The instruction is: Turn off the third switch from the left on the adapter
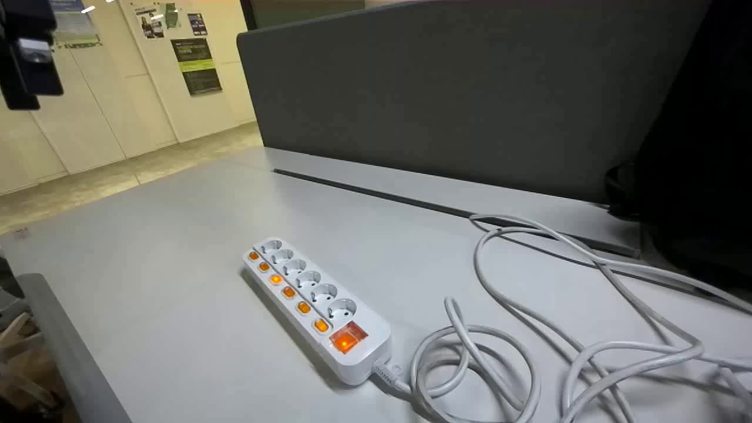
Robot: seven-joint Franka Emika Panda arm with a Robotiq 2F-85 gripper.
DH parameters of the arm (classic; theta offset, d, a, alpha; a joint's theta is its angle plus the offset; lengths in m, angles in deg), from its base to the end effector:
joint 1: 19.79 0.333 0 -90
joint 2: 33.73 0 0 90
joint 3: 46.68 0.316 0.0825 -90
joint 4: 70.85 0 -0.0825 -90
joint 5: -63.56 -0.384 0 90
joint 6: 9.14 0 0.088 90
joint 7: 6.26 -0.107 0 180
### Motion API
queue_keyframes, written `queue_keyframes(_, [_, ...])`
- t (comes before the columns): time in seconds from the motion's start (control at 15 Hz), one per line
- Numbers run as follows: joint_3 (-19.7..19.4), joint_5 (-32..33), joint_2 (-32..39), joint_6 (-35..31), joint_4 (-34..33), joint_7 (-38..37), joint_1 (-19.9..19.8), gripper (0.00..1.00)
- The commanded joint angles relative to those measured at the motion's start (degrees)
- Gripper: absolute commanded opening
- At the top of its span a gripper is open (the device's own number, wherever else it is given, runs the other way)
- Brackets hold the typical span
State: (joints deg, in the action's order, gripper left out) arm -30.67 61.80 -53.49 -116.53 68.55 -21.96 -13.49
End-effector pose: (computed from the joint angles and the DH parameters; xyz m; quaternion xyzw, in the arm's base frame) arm 0.3779 0.1586 0.4112 0.9924 0.0380 -0.0963 0.0664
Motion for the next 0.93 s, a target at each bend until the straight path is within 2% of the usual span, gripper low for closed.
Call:
queue_keyframes(0.0, [-1.1, 0.4, 0.1, 0.1, -0.1, -0.3, 1.1, 1.0])
queue_keyframes(0.87, [-1.0, 1.0, 0.8, -0.9, -0.1, -1.7, 0.6, 1.0])
